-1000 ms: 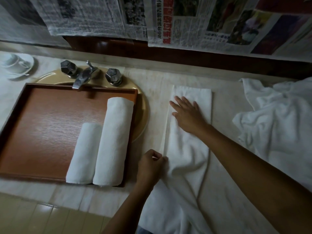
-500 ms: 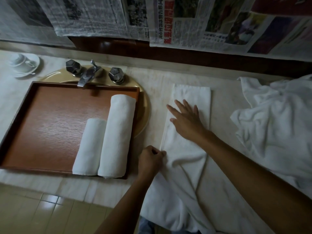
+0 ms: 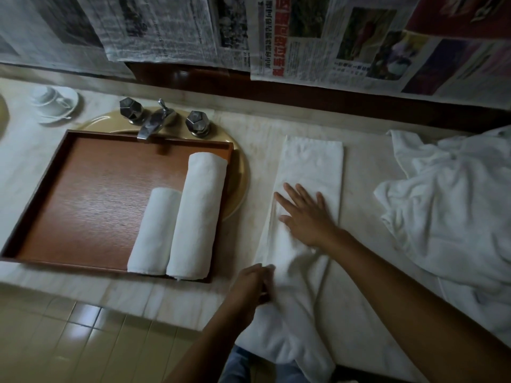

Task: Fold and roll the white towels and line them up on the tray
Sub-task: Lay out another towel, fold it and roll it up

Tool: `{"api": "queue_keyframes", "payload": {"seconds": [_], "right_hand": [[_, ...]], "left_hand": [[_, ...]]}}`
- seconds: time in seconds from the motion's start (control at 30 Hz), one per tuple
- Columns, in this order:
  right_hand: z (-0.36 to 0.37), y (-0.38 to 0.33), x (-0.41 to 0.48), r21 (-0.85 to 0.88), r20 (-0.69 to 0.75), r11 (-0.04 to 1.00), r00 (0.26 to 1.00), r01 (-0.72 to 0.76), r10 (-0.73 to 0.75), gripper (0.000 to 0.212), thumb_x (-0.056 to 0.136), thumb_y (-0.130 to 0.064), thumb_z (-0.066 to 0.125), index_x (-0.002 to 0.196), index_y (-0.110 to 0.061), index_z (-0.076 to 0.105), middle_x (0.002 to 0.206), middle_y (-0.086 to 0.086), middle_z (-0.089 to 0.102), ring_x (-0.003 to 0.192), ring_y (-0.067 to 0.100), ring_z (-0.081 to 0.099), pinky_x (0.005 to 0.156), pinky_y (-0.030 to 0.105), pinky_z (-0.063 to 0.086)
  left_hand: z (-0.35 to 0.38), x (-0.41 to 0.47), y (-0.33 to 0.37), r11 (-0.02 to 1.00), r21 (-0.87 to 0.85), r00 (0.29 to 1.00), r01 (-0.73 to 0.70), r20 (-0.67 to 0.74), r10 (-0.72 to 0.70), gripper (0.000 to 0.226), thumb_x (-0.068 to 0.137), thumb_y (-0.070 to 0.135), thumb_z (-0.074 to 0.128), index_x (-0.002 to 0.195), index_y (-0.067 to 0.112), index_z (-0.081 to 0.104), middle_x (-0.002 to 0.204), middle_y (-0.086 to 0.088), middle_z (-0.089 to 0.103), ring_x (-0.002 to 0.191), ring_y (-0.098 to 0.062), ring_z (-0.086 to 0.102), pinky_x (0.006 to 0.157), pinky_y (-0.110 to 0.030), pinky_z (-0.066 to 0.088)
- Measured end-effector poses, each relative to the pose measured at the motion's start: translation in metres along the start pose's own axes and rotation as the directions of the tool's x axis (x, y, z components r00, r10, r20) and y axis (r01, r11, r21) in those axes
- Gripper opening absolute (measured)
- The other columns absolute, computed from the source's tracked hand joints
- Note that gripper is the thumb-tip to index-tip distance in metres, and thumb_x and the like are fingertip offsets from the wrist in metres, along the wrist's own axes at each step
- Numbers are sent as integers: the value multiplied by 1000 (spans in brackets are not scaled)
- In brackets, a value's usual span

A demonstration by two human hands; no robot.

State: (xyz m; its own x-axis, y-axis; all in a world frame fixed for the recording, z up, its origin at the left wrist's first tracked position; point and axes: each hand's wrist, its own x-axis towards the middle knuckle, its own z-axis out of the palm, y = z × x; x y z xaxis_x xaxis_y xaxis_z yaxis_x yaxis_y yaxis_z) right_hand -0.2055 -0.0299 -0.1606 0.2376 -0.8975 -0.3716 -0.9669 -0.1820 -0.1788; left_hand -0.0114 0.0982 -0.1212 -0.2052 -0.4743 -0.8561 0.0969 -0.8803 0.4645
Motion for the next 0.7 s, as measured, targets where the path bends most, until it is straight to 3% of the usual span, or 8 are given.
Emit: {"api": "queue_keyframes", "payload": {"seconds": [0.07,0.1,0.2,0.3,0.47,0.57,0.7], "right_hand": [[0,2,1,-13,-4,1000,1000,8,-8,63,107,-57,29,161,-45,0,170,-14,-16,157,15,-13,123,62,1],[0,2,2,-15,-2,1000,1000,10,-10,63,107,-57,28,161,-45,0,170,-14,-16,157,15,-13,123,62,2],[-3,3,4,-9,12,1000,1000,7,-7,63,107,-57,28,161,-46,0,170,-15,-16,157,14,-14,124,61,1],[-5,3,9,-10,21,1000,1000,1,-1,63,107,-56,30,161,-46,1,170,-14,-15,157,15,-13,124,60,2],[-8,4,15,-31,33,999,999,12,-11,64,107,-55,31,162,-43,0,171,-10,-16,158,19,-13,124,61,4],[-10,-7,5,-2,-33,1000,999,-13,13,67,107,-49,40,162,-40,4,172,-1,-14,158,27,-13,124,62,5],[4,-36,-40,77,21,997,999,30,-31,69,104,-52,45,162,-40,10,172,-2,-12,158,25,-14,123,64,4]], "left_hand": [[-6,-1,1,995,-89,999,41,23,-39,33,105,30,55,122,4,67,113,-18,76,105,-35,73,95,-46,58],[-9,-2,4,999,-32,1000,25,-2,-25,31,106,32,55,117,6,68,107,-16,77,98,-30,76,89,-41,60],[-12,-4,6,903,421,953,-85,-229,197,27,103,38,60,93,13,64,85,-5,69,72,-16,66,60,-26,49],[-18,6,-3,775,627,895,-78,-298,331,27,96,40,69,87,17,59,78,0,59,69,-13,53,59,-25,42],[-17,10,-5,748,658,876,-88,-307,372,27,93,41,73,91,16,62,75,3,60,65,-11,54,57,-23,42],[-15,10,-4,750,656,873,-87,-312,374,28,93,42,73,92,15,63,76,2,62,67,-12,56,58,-25,44],[-16,9,-4,744,661,861,-98,-318,396,33,91,44,74,91,13,65,79,-4,69,73,-21,65,69,-37,55]]}}
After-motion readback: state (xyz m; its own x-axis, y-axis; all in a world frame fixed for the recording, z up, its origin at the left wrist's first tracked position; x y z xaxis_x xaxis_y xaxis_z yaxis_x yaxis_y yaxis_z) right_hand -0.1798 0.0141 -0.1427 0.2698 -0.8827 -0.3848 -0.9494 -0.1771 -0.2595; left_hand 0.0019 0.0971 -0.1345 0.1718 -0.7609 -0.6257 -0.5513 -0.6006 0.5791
